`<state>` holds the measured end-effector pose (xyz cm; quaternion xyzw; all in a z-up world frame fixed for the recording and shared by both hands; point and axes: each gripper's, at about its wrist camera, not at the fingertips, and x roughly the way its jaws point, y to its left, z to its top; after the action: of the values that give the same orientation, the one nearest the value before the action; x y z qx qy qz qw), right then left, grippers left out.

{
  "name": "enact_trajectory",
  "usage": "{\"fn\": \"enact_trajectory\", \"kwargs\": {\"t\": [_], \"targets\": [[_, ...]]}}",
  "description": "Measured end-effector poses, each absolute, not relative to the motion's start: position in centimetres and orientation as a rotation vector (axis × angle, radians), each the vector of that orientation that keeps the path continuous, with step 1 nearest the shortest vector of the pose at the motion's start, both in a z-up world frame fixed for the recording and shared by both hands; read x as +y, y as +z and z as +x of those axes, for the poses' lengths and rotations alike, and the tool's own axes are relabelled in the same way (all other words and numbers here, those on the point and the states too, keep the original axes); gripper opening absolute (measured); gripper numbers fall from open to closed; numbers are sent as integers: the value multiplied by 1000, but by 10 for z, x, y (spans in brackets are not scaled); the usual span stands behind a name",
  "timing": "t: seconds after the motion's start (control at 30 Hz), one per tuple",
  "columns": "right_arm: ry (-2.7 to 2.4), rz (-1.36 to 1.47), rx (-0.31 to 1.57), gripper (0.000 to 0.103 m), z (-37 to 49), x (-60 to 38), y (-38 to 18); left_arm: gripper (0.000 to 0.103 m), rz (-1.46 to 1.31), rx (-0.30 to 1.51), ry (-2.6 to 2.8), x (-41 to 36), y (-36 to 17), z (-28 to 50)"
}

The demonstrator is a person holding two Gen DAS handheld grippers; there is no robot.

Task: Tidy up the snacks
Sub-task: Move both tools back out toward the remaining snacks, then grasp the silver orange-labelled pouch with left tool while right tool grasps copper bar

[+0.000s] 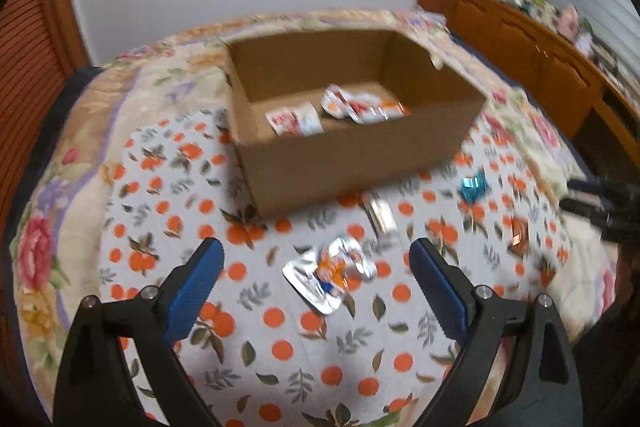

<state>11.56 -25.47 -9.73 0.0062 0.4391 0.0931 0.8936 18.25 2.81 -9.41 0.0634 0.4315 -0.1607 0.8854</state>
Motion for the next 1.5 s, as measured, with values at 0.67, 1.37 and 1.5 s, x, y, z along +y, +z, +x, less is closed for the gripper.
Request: {"fn": "enact_trajectory", "kwargs": {"t": [0.67, 1.37, 1.5], "targets": [[136, 103, 1102, 69, 119, -275, -163, 86, 288, 1077, -415, 0, -177, 211], [144, 129, 1192, 68, 135, -275, -195, 78, 286, 1119, -409, -4, -209, 244], [154, 133, 1181, 64, 138, -273, -194, 71, 267, 1123, -420, -5, -211, 246]]}}
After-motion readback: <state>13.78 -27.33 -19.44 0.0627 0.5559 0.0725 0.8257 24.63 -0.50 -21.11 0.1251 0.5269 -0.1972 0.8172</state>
